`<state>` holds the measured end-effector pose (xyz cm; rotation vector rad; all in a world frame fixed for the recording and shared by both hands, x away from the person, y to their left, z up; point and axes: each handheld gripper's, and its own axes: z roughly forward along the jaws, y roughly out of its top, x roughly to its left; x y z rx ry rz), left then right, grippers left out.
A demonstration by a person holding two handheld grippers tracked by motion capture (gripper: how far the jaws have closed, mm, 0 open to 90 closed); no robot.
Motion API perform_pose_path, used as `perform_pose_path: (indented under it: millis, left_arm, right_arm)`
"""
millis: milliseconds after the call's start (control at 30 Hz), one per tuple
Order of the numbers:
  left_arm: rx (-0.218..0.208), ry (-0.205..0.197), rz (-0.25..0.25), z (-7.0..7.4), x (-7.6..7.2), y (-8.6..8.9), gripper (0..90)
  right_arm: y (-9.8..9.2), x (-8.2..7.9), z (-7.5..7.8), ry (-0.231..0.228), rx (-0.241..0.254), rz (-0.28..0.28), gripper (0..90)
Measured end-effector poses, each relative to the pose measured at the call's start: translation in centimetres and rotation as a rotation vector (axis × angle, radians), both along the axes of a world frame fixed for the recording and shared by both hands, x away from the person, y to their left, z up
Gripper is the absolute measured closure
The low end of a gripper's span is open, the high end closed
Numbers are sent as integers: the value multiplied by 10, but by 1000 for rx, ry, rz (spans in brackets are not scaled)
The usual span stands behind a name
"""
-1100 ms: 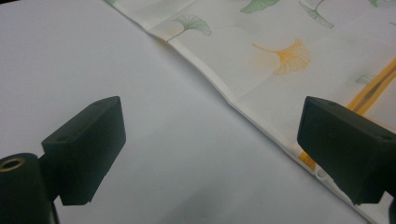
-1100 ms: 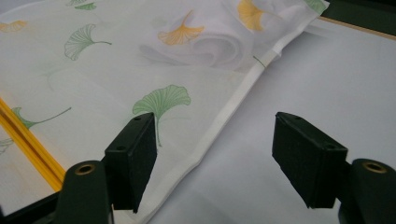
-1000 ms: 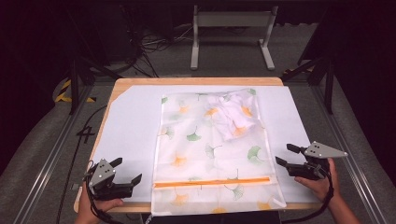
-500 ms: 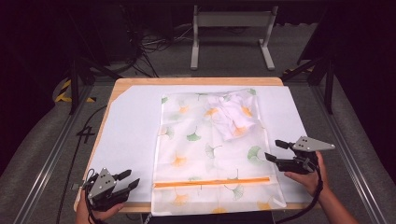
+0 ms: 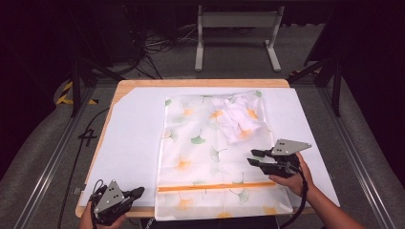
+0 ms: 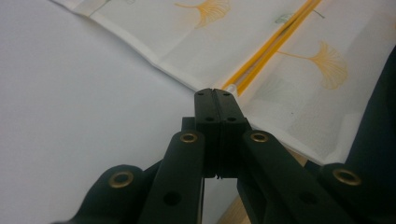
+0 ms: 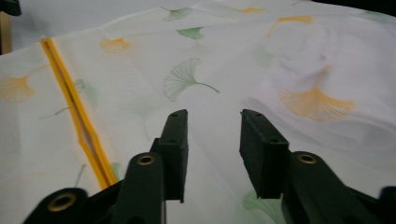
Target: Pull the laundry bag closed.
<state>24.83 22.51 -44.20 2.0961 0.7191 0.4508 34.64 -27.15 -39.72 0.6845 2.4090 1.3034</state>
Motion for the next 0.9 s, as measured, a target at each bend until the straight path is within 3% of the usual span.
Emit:
perform_pose_path:
  millis: [167,200,233,267,300,333,367,533,567,700,733,767,833,900]
  left_arm:
    - [1,15,-41,0,-3,-14,900]
    - [1,15,-41,0,-3,-14,896]
    - [14,33,-56,-3,-4,-22,893]
    - [14,33,-56,-3,-4,-22,893]
    - [37,40,-77,-6,-5,-29,893]
    - [37,40,-77,-6,-5,-29,891]
    - [53,48,-90,-9,-6,-33,891]
    - [59,57,-93,-13,-6,-36,865]
    - [44,56,-97,-14,-7,-37,863]
    - [69,51,-95,-16,-5,-41,858]
    - [69,51,-95,-16,-5,-41,856]
    - [62,54,-87,-17,-5,-41,852]
    - [69,58,-82,-18,-5,-41,850]
    - [73,60,-83,-19,-4,-42,847]
  right_arm:
    - [45,4,6,-3,-48,89,758]
    - [45,4,6,-3,-48,89,758]
    - [68,5,10,1,-60,135,761]
    - [68,5,10,1,-60,135,761]
    - [90,7,12,11,-70,174,767]
    - [90,7,12,11,-70,174,767]
    - [116,8,13,6,-84,221,767]
    - [170,5,9,19,-130,332,751]
    - [181,4,8,21,-143,357,741]
    - [222,0,4,41,-151,434,737]
    - [222,0,4,41,-151,434,737]
    - [240,-1,0,67,-148,467,737]
    - [255,-3,-5,87,-156,507,737]
    - [260,-4,-7,95,-159,513,732]
